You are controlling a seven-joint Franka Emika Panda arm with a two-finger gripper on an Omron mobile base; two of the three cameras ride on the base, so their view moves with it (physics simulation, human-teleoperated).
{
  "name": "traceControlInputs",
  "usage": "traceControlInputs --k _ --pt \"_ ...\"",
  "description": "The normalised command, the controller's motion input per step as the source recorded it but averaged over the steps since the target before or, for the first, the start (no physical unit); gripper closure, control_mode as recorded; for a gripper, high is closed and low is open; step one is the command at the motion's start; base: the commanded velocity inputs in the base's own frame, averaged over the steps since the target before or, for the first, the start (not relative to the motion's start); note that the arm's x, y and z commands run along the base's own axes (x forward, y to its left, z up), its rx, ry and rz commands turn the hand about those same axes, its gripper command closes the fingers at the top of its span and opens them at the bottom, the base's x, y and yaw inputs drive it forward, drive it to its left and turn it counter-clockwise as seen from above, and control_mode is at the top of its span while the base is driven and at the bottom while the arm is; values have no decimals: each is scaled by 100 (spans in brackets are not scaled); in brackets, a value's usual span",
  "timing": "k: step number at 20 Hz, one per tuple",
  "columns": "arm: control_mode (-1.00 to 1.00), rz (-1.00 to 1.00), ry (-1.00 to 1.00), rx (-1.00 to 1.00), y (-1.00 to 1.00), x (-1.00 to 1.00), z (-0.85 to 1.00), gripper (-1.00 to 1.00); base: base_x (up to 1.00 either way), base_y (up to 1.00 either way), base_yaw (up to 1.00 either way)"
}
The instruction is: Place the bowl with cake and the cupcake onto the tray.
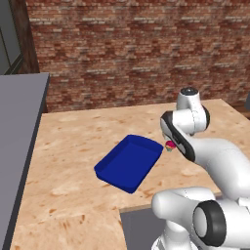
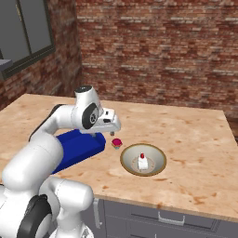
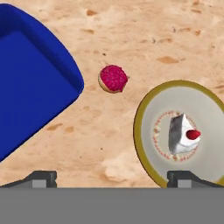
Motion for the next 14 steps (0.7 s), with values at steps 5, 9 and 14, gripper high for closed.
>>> traceControlInputs --k 5,9,14 --pt "-100 0 0 -7 -24 4 -18 -100 0 0 0" --pt "-100 -1 0 -9 -21 0 -17 -100 0 0 0" --pt "-100 -2 1 -6 -17 0 -8 -100 0 0 0"
